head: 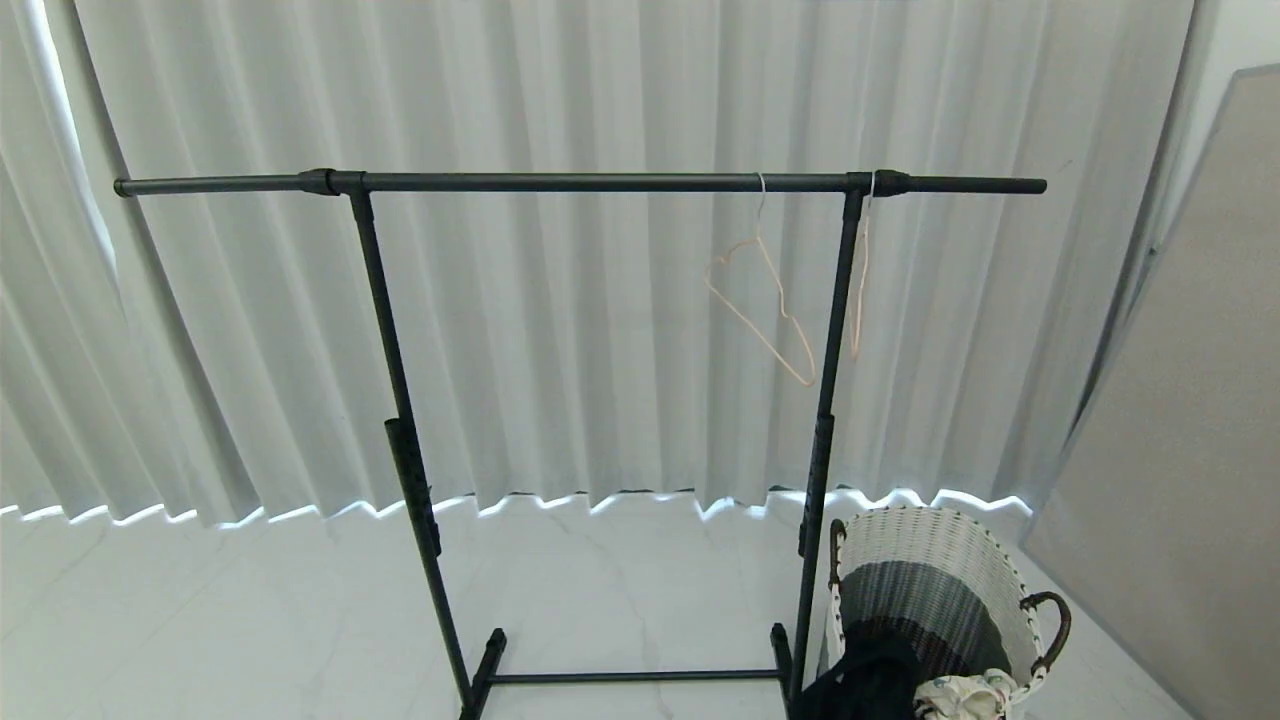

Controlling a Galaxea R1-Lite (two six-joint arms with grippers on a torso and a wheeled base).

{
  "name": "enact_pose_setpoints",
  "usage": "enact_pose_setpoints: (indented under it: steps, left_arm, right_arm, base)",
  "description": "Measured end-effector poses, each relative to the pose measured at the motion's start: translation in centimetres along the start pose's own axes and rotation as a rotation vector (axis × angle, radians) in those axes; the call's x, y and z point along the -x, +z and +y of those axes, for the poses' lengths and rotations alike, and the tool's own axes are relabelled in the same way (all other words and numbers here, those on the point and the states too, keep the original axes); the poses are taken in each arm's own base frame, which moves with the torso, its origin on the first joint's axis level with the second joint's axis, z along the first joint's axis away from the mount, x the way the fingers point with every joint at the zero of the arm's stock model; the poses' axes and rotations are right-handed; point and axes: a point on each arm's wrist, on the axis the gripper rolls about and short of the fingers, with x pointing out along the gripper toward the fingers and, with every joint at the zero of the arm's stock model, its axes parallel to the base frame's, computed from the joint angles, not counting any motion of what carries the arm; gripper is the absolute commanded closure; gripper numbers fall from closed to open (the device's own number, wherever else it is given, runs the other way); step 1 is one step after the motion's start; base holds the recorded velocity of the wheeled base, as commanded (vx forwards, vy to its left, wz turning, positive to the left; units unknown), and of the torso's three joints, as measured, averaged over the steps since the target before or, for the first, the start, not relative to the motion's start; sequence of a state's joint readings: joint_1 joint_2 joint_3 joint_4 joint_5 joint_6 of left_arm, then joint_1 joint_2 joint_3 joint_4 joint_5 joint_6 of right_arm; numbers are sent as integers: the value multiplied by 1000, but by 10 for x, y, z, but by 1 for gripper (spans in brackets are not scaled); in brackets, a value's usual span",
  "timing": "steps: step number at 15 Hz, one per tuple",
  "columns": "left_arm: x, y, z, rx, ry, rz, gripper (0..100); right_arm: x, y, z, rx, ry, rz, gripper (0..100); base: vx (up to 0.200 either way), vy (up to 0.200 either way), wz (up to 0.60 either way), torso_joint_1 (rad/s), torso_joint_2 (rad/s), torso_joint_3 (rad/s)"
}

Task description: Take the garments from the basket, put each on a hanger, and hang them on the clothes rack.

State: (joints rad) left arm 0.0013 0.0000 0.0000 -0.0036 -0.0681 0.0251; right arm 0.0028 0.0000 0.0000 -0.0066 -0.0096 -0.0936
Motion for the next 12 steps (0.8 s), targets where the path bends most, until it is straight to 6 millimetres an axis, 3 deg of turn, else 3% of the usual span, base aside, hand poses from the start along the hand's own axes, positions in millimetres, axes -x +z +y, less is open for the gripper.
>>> enact_pose_setpoints:
  steps: [4,12]
  left_arm:
    - [0,0,0,14,4,0,0]
    - [0,0,0,14,4,1,0]
  right_arm:
    - [0,0,0,1,0,-1,0]
    - [0,0,0,1,1,-1,0]
  base:
    - [0,0,0,-63,165,104]
    - [0,0,0,-157,445,287]
